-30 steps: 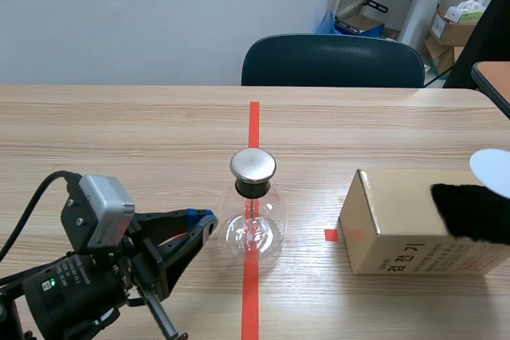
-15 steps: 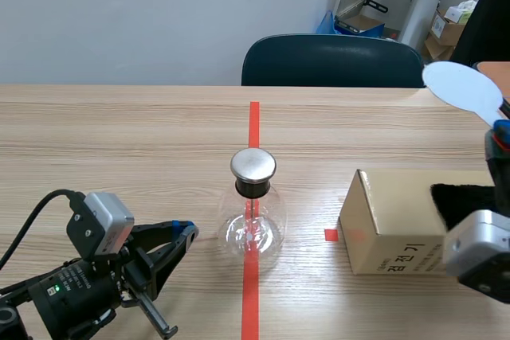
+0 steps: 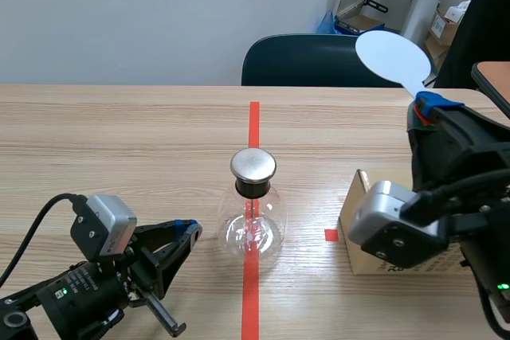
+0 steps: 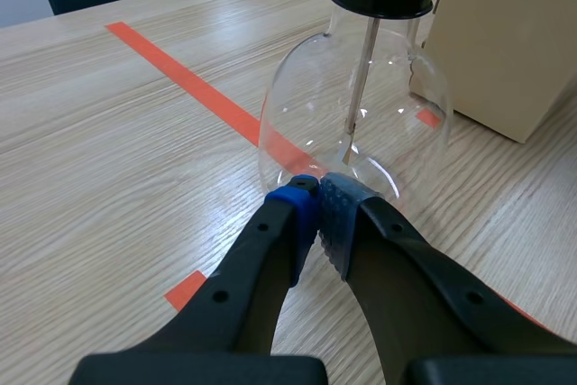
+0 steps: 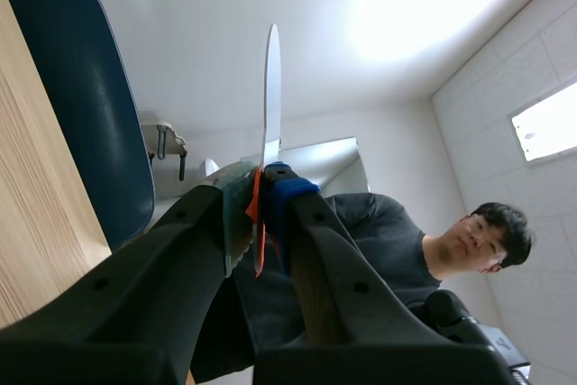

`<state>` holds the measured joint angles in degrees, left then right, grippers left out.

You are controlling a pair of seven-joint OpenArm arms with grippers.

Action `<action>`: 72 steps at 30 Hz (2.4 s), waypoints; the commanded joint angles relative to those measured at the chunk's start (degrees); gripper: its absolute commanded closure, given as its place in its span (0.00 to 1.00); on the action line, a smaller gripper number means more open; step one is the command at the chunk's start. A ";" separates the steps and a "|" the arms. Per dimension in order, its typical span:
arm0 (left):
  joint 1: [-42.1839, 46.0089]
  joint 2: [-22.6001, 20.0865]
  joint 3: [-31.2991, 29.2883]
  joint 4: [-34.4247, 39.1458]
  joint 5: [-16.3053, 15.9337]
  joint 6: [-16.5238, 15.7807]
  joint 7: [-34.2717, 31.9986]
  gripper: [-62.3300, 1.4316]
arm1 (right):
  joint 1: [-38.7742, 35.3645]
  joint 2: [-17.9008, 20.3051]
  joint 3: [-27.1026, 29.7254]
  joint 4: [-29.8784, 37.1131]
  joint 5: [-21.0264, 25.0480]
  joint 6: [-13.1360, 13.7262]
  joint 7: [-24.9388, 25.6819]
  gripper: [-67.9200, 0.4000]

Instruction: Do the electroscope experiment

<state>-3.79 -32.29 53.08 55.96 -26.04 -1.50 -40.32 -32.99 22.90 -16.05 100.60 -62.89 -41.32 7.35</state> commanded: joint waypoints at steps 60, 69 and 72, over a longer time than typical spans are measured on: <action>-0.02 1.77 -0.33 0.98 -0.33 0.83 -0.11 0.92 | 9.31 -4.48 -13.14 -16.46 -10.93 -1.14 -15.65 0.97; -0.02 1.77 -0.33 0.98 -0.33 0.83 -0.11 0.92 | 9.31 -4.48 -13.11 -16.46 -10.93 -1.14 -15.65 0.97; -0.02 1.77 -0.33 0.98 -0.33 0.83 -0.09 0.92 | 9.31 -4.48 -13.11 -16.46 -10.93 -1.14 -15.65 0.97</action>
<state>-3.79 -30.50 53.08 55.96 -26.04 -0.62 -39.51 -24.62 18.41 -29.39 83.44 -73.56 -41.34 -7.84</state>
